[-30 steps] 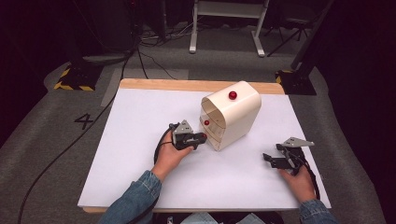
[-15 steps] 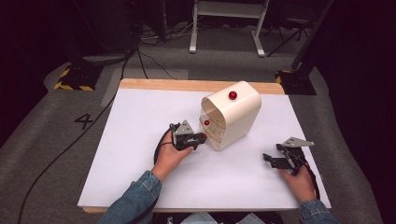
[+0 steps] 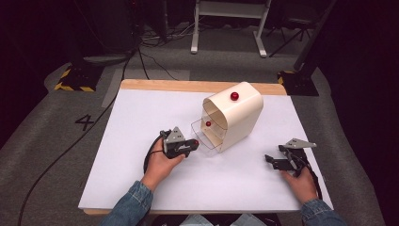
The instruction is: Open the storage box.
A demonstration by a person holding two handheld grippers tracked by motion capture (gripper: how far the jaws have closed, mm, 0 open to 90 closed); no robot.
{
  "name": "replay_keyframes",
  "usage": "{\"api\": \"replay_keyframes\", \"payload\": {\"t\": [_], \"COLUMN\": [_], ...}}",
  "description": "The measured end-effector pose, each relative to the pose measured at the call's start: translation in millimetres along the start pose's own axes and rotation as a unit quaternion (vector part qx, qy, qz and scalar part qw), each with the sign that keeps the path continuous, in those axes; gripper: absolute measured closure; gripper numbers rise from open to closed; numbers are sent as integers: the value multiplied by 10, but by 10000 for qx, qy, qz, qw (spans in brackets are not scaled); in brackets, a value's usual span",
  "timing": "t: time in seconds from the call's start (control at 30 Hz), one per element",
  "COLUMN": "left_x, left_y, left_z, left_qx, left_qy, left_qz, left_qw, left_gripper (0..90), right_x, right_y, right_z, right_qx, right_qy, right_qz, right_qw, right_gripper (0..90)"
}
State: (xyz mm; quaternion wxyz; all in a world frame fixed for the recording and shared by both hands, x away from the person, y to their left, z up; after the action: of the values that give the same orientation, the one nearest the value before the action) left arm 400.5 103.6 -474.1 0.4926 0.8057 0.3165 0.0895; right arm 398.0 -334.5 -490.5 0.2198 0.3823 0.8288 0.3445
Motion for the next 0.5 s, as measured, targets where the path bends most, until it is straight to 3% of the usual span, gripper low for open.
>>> {"api": "replay_keyframes", "payload": {"t": [0.5], "left_x": [-38], "left_y": [-168], "left_z": [-305], "left_qx": [41], "left_qy": [140], "left_qz": [9], "left_qw": [9999], "left_gripper": [740], "right_x": [-4], "right_y": [1], "right_z": [1], "right_qx": [5], "right_qy": [8], "right_qz": [14], "right_qw": [10000], "right_gripper": [215]}}
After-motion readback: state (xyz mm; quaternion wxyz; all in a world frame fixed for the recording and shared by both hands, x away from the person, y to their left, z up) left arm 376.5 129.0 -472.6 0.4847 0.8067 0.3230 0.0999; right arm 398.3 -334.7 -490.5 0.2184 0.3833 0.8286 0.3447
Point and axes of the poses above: each handheld gripper's, and its own axes: z roughly forward along the jaws, y roughly out of its top, x roughly to its left, the point moved 1 cm from there along z, roughly forward along the jaws, and after that the axes turned 5 degrees about -z, right-handed, at the moved point
